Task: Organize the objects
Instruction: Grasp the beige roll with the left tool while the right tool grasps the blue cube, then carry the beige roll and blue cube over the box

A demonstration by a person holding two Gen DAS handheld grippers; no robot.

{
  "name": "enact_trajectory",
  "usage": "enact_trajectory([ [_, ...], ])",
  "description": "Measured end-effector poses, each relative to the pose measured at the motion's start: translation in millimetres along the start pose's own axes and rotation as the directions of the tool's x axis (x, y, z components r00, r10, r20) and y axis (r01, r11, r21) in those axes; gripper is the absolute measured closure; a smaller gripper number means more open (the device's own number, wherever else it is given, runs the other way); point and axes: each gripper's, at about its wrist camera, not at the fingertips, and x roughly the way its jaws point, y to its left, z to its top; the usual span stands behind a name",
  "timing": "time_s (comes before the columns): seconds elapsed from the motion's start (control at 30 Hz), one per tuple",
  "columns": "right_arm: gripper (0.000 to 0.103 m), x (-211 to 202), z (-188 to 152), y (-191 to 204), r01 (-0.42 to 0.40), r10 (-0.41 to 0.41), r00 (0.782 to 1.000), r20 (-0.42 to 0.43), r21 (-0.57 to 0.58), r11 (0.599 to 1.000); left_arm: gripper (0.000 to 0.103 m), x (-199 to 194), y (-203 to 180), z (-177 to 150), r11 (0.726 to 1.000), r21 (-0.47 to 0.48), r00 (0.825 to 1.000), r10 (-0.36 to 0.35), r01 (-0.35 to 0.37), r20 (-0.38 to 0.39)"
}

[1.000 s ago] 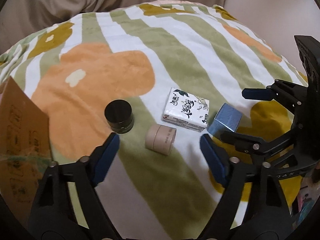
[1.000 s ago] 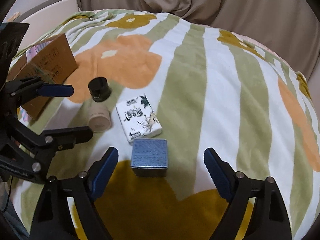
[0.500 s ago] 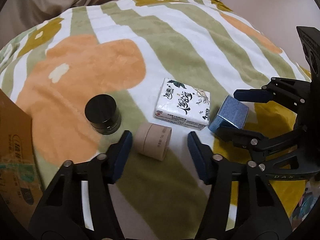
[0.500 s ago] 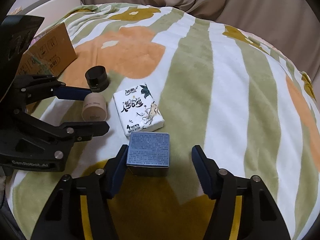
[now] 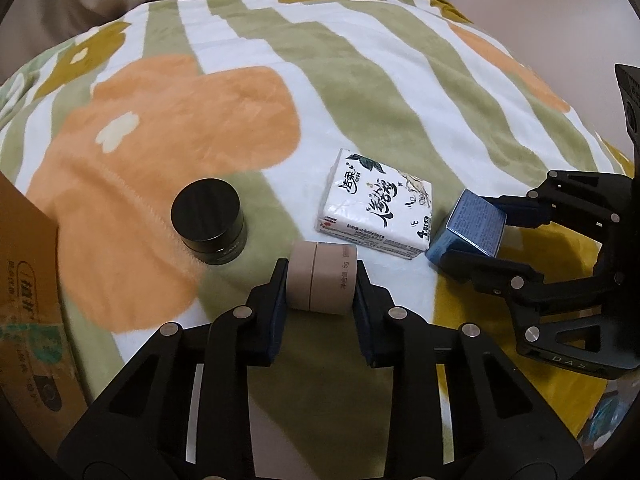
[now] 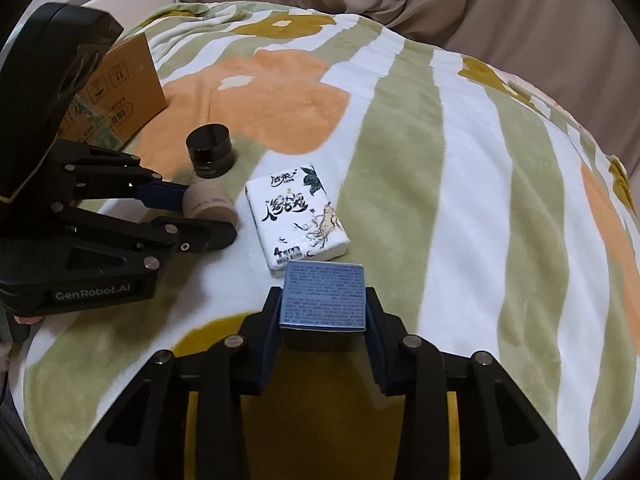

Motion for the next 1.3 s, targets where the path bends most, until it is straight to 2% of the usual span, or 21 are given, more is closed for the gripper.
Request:
enact_trajectory([
  [0.63, 0.068, -18.1, 5.6, 3.6, -0.013, 0.012, 1.0, 0.024, 0.021, 1.0, 0.078, -28.5, 3.1, 3.6, 1.0, -0.017, 0.999, -0.012, 0.012, 0.038],
  [1.03, 0.068, -54.6, 23.0, 8.7, -0.01, 0.007, 0.997, 0.071, 0.036, 0.999, 0.078, -84.6, 3.9, 20.9, 1.0, -0.02, 0.993, -0.019, 0.022, 0.117],
  [1.3, 0.068, -82.7, 43.7, 16.3, -0.011, 0.006, 0.995, 0.104, 0.049, 0.999, 0.078, -128.5, 10.3, 28.9, 1.0, -0.016, 0.986, -0.001, 0.004, 0.168],
])
